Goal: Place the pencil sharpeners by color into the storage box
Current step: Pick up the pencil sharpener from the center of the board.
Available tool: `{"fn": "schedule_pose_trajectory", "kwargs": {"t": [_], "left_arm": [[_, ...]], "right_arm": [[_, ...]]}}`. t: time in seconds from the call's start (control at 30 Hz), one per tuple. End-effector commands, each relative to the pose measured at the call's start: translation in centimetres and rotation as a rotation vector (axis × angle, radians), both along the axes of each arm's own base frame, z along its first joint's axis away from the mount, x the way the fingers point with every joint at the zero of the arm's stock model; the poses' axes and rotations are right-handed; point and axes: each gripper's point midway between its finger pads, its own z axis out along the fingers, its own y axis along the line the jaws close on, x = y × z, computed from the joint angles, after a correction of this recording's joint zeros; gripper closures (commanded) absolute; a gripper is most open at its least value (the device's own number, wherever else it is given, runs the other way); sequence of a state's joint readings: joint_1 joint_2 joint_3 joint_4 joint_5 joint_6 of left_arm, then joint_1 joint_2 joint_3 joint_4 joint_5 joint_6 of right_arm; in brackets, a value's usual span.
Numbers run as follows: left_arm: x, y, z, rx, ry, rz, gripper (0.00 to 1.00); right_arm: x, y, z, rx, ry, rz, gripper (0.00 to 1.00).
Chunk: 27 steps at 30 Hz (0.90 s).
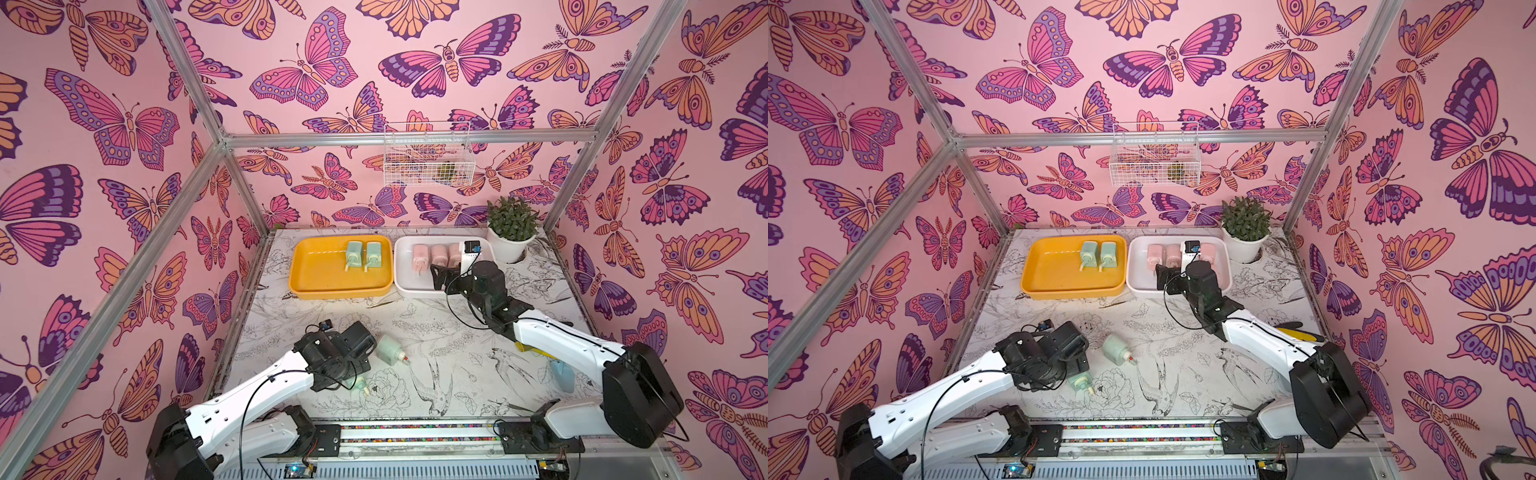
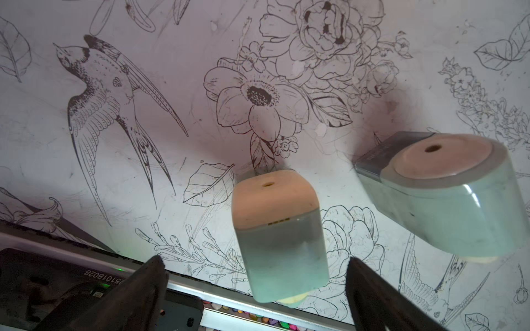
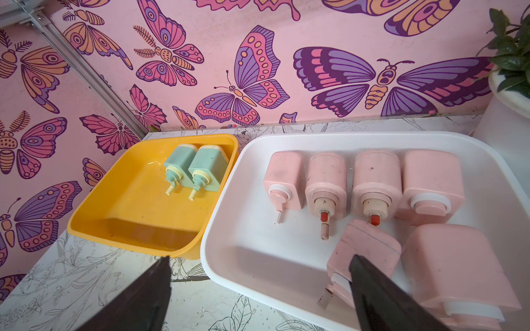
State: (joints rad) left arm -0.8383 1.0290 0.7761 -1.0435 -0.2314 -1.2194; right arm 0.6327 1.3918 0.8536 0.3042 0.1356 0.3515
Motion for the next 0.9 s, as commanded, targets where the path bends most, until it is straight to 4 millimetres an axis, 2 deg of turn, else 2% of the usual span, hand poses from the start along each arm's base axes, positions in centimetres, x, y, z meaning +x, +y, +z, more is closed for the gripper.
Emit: {"fn": "schedule_pose_trajectory", "kwargs": {"t": [0.0,0.07,0.2,0.4,0.77,0.87], "left_arm": [[0.3,-0.4,-1.1,-0.025,-0.010,0.045,0.00],[0.7,-1.6,-1.6,-0.058,-0.007,0.023,0.00],[0.9,-2.3,-2.0,-0.048,0.021,-0.010,0.00],[0.1,-1.8,-3.4,0.000,0.087,0.004,0.00],[-0.4,-0.9,-4.0,0.004,0.089,0.060,0.01],[-0.7,-0.8,-4.2,0.001,0.093,0.069,0.07]], "right_arm": [[-0.5,-0.8,1.8,0.017,-0.027,-0.024,0.01],[-0.8,-1.1,1.8,0.010,-0.026,-0.029,0.01],[-1.1,-1.6,1.5,-0.006,-0.018,-0.040,0.01],[-1.2,-1.9,1.4,-0.009,-0.011,-0.049,0.01],[-1.2,-1.8,0.9,-0.014,0.001,-0.050,0.01],[-1.2,-1.9,0.8,-0.019,0.002,-0.055,0.01]]}}
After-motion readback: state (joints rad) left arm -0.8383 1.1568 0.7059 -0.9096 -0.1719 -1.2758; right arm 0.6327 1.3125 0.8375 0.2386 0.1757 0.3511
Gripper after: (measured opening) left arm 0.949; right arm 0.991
